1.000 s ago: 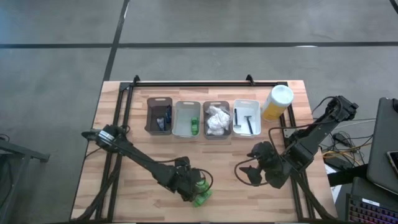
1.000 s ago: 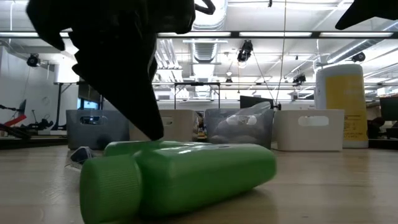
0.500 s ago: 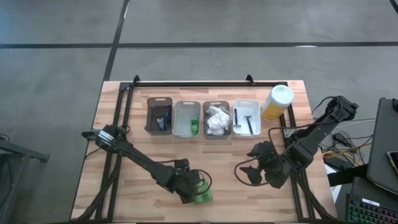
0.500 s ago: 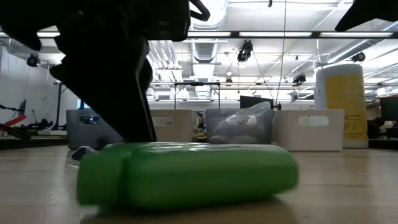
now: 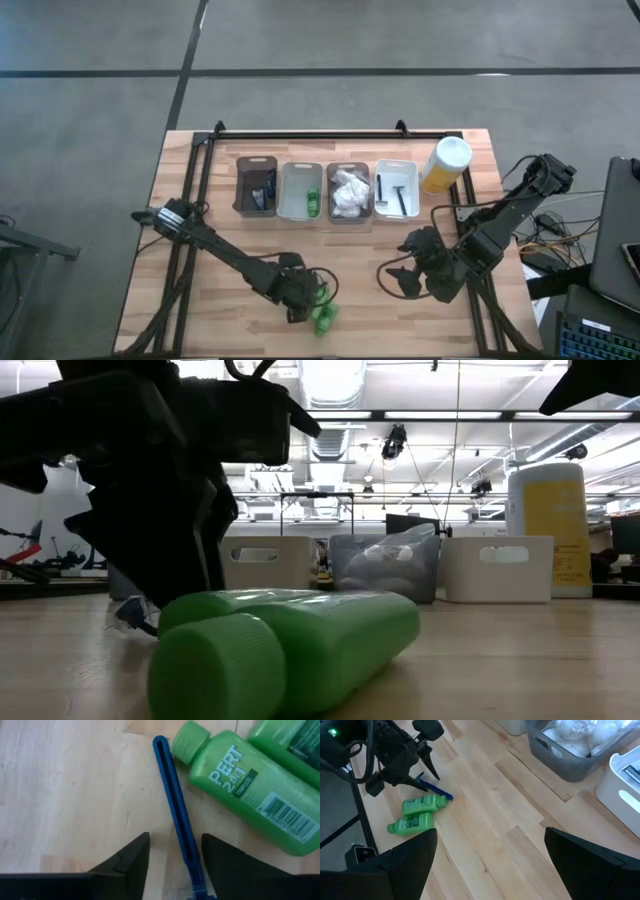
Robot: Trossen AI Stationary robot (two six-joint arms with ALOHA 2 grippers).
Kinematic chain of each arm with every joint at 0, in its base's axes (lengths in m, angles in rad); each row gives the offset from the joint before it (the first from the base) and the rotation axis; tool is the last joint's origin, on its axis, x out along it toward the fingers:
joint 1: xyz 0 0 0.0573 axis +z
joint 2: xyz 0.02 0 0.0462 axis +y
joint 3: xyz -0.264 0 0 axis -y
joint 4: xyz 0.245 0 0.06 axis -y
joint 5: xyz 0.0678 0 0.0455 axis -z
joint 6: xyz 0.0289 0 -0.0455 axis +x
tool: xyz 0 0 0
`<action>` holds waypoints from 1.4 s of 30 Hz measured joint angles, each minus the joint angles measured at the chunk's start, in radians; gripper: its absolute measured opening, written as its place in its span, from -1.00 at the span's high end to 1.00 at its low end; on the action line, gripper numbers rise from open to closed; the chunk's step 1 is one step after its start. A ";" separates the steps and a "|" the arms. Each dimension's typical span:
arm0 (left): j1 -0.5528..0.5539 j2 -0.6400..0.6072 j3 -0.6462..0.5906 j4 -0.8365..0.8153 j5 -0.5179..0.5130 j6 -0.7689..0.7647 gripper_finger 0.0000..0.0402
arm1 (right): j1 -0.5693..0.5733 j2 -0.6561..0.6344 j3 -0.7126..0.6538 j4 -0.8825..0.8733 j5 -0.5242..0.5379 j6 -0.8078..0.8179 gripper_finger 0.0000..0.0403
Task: Pick & Place Travel size toiletries
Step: Put the blue razor into the white bin
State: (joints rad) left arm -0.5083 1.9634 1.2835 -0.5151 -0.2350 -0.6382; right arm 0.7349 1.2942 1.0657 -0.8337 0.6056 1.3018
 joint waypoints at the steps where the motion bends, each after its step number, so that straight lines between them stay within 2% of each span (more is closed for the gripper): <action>1: 0.003 -0.001 -0.006 0.014 0.005 -0.001 0.16 | 0.000 0.000 -0.002 0.000 0.000 0.000 -0.81; 6: 0.013 -0.002 -0.019 0.046 0.015 0.011 0.53 | 0.000 0.000 -0.006 0.002 0.003 0.004 -0.80; 10: 0.015 -0.003 -0.027 0.054 0.014 0.105 0.87 | 0.000 0.000 -0.006 0.019 0.003 0.005 -0.81; 11: 0.018 -0.003 -0.027 0.054 0.014 0.123 0.89 | 0.000 0.000 -0.006 0.027 0.003 0.004 -0.81; 18: 0.081 -0.042 -0.032 0.026 0.043 0.167 0.88 | -0.005 -0.002 -0.005 0.065 0.012 0.001 -0.80; 23: 0.172 -0.198 -0.034 0.043 0.024 0.192 0.89 | -0.005 -0.019 0.041 0.065 0.119 -0.020 -0.81; 26: 0.237 -0.318 -0.041 0.183 0.026 0.192 0.89 | -0.005 -0.036 0.086 0.068 0.213 -0.092 -0.80; 30: 0.319 -0.464 -0.065 0.431 0.052 0.221 0.89 | -0.005 -0.045 0.165 0.129 0.380 -0.274 -0.80; 33: 0.365 -0.534 -0.081 0.550 0.087 0.253 0.89 | -0.021 -0.040 0.217 0.218 0.490 -0.438 -0.80; 35: 0.387 -0.559 -0.097 0.635 0.131 0.277 0.89 | -0.045 -0.035 0.241 0.277 0.526 -0.524 -0.81; 38: 0.406 -0.578 -0.109 0.758 0.210 0.298 0.89 | -0.113 -0.034 0.252 0.368 0.500 -0.639 -0.80; 42: 0.415 -0.578 -0.110 0.797 0.284 0.353 0.89 | -0.230 -0.032 0.241 0.498 0.312 -0.780 -0.75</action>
State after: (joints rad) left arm -0.0935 1.3858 1.1735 0.2823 0.0491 -0.2856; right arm 0.5050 1.2621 1.3062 -0.3359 0.9171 0.5213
